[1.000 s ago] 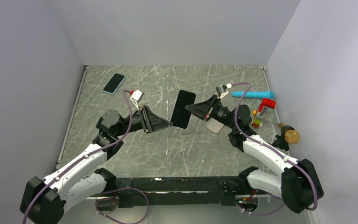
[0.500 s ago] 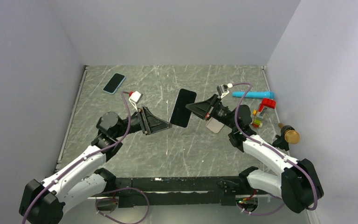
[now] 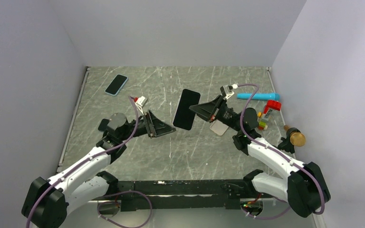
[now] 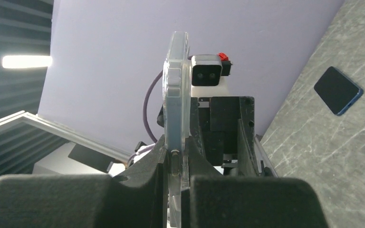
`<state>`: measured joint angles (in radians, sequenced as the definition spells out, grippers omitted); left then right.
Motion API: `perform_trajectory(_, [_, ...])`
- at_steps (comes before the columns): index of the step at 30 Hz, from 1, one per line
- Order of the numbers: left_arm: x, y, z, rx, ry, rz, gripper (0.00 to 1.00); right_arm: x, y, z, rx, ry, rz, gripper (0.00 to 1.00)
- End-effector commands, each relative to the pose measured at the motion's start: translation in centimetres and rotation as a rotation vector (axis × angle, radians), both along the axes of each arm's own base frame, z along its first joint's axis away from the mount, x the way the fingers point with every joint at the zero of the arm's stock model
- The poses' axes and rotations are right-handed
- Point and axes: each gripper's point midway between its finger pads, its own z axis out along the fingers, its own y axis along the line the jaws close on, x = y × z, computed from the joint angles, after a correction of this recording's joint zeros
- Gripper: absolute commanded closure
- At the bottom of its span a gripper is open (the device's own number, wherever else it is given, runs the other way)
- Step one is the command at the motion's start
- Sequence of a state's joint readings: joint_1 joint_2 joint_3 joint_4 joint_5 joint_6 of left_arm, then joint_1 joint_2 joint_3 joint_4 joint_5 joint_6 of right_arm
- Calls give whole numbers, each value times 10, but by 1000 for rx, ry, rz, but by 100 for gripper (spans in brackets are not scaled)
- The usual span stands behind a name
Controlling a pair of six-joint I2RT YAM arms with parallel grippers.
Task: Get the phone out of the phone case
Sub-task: Remove the phone case from the phone.
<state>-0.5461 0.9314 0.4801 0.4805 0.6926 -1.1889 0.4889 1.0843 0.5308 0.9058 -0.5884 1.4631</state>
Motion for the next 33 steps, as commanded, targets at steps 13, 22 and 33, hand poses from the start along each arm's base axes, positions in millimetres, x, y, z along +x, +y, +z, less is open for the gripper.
perform_trajectory(13, [-32, 10, 64, -210, -148, -87, 24, 13, 2, 20, -8, -90, -54, 100])
perform_trajectory(22, [-28, 7, 64, -226, -135, -86, 24, 11, 3, 22, -13, -100, -44, 100])
perform_trajectory(33, [-30, 9, 70, -216, -157, -77, 21, 12, 4, 19, -19, -96, -42, 100])
